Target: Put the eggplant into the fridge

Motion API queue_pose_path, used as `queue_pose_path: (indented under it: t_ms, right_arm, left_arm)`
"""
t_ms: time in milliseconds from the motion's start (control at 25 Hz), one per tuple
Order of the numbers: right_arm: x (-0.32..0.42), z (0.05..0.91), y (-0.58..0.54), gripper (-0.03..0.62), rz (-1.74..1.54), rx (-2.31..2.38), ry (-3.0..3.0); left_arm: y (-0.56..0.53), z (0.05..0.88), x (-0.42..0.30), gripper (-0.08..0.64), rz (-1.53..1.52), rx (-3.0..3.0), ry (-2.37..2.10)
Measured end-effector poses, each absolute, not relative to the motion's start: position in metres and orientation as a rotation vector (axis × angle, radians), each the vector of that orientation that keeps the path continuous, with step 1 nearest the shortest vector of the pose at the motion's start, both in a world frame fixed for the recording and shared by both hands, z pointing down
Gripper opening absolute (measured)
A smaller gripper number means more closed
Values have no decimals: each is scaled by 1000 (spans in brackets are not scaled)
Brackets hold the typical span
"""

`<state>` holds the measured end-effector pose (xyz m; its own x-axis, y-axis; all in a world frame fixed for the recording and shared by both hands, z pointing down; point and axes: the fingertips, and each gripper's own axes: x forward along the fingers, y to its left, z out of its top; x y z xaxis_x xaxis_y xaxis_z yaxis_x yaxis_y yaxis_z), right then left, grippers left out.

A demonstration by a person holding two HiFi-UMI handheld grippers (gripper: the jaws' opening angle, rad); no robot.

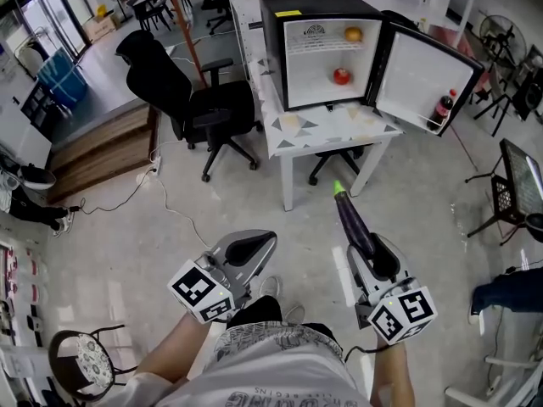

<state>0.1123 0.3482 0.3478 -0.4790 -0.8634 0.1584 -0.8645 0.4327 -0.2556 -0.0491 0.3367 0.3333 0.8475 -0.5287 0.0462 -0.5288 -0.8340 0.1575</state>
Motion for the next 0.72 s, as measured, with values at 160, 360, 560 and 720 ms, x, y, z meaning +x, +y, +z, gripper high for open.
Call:
queue_pose_path:
  t_ms: [160,360,560,720]
  right_arm:
    - [122,355,341,201,488,1618,-2643]
    - [128,359,330,201,482,1614,-2642]
    - [130,360,310,201,458,1613,-2636]
    - [130,362,284,201,450,1619,-2625]
  left_arm:
    - [330,334,-44,6,-6,2869,-829]
    - [318,335,-37,6,-18,2876,-831]
    - [297,338,-36,6,-27,2874,-833]
    - [270,343,-33,6,-34,2867,-819]
